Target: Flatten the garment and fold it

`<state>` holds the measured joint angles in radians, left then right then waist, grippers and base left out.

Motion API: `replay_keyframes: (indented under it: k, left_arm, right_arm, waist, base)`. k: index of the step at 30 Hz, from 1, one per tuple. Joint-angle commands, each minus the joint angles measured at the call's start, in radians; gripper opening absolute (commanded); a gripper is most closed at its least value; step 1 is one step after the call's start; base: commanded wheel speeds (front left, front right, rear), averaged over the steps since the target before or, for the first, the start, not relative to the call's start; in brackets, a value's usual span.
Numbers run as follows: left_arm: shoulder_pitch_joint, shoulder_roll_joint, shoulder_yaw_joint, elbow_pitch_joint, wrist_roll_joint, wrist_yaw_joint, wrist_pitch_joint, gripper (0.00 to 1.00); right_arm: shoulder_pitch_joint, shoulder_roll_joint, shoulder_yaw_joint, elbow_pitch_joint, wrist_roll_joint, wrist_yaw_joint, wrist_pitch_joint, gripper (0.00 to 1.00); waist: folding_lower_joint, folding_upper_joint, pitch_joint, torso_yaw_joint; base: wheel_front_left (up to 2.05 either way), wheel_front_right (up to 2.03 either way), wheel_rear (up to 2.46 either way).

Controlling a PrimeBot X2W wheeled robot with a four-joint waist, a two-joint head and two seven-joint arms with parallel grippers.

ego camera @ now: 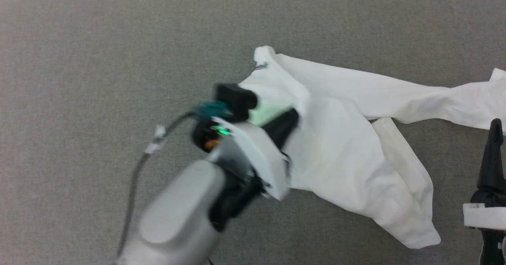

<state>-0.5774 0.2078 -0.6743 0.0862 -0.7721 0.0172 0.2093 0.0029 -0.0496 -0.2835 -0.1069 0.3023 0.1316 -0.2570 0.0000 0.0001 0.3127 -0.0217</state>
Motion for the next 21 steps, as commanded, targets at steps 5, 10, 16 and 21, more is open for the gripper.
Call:
replay_keyframes:
  k: [5, 10, 16, 21]
  left_arm:
    - [-0.016, -0.111, -0.089, 0.151, 0.026, -0.03, -0.051, 0.0]
    - [-0.032, -0.135, -0.1, 0.243, 0.026, -0.046, -0.111, 1.0]
    - [-0.043, -0.074, -0.051, 0.171, 0.011, -0.068, -0.152, 1.0]
    - [-0.047, 0.079, -0.002, 0.032, 0.075, -0.049, -0.169, 1.0]
  right_arm:
    - [-0.016, -0.001, 0.01, 0.015, 0.01, -0.001, -0.005, 1.0]
    - [-0.018, -0.001, 0.009, 0.026, 0.013, -0.001, -0.005, 1.0]
    - [-0.01, -0.001, -0.006, 0.032, 0.009, -0.001, -0.005, 1.0]
    - [-0.007, -0.001, -0.003, 0.031, 0.004, -0.001, -0.005, 1.0]
  waist:
    - [0.0, -0.0001, 0.009, -0.017]
    - [0.0, -0.0001, 0.004, -0.015]
    - [0.0, -0.0001, -0.011, 0.023]
    - [0.0, -0.0001, -0.012, 0.057]
  base:
    - [0.0, 0.0, 0.0]
    - [0.0, 0.0, 0.0]
    - [0.0, 0.0, 0.0]
    - [0.0, 0.0, 0.0]
